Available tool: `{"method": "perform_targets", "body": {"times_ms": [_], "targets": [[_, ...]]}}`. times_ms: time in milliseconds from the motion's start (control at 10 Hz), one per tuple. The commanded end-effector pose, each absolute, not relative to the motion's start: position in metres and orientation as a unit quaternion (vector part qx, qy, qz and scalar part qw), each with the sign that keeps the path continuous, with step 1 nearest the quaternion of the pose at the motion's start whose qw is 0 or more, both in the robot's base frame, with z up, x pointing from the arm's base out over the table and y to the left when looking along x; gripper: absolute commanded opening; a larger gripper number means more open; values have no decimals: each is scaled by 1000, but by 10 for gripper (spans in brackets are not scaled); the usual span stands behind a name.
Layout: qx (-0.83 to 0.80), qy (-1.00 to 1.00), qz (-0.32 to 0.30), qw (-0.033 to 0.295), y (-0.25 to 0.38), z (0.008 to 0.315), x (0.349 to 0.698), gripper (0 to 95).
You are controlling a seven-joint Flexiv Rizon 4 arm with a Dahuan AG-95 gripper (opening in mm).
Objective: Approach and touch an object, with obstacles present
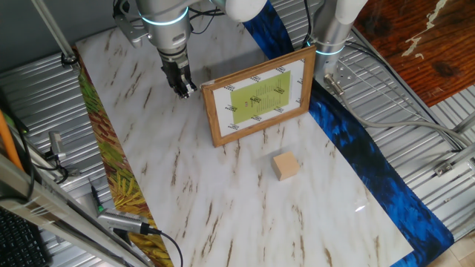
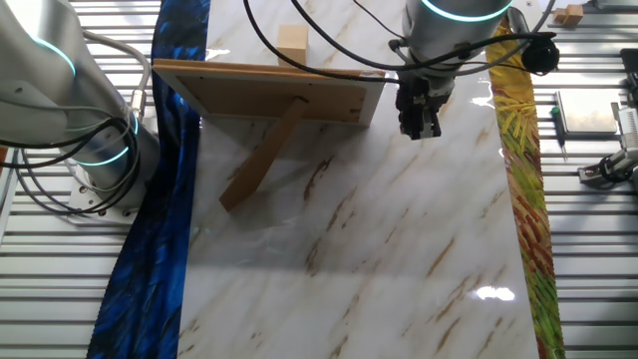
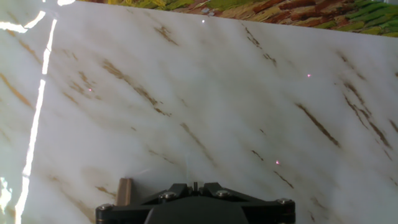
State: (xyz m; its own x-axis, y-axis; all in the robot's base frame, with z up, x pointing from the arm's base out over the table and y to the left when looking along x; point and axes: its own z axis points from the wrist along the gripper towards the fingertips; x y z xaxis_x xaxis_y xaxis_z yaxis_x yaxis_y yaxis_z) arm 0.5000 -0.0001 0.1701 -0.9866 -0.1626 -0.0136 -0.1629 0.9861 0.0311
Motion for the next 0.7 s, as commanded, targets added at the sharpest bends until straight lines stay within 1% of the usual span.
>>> {"method": "perform_targets", "body": {"times_ms": [100,700], "targets": [[-86,996,16,5,0,170,500,0],[-115,993,16,6,0,170,500,0]]}}
